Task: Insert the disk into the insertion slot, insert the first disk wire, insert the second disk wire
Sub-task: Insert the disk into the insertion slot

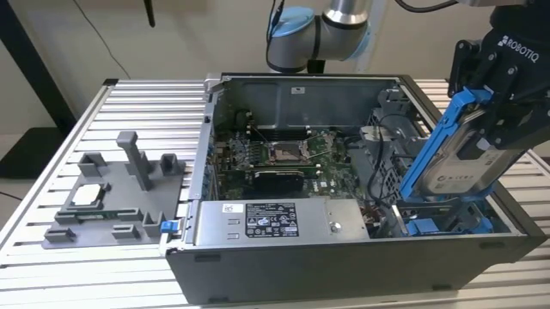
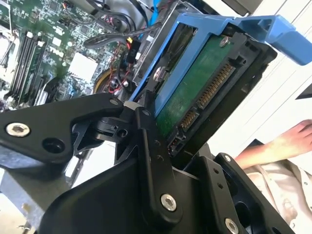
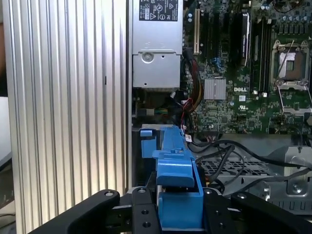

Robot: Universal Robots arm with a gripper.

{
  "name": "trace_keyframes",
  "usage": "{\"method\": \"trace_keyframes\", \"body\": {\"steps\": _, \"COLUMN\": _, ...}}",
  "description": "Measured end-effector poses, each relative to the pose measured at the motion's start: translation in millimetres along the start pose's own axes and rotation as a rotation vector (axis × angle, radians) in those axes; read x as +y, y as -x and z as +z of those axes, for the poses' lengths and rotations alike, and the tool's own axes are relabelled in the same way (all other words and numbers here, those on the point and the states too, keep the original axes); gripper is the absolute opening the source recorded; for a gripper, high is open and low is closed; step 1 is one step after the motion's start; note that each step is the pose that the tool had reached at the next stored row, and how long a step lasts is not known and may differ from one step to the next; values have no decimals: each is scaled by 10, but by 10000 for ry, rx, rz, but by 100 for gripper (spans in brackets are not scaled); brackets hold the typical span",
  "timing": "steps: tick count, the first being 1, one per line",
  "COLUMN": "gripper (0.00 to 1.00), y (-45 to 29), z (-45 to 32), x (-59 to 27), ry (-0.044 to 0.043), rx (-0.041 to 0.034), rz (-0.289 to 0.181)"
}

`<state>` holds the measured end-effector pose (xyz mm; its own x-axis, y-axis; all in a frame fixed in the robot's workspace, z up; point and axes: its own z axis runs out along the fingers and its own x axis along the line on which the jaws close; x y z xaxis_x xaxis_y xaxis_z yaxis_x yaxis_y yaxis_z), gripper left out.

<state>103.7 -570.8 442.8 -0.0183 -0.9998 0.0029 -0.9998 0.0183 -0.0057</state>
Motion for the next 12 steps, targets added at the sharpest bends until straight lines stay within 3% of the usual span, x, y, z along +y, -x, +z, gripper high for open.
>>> {"method": "trace_keyframes", "body": {"steps": 4, "gripper": 0, "y": 1, "z": 40, "x": -14, "ry": 0, "rx": 1, "rz": -4}}
{"method": "trace_keyframes", "body": {"steps": 12, "gripper": 0, "y": 1, "z": 51, "x": -15, "ry": 0, "rx": -1, "rz": -5}}
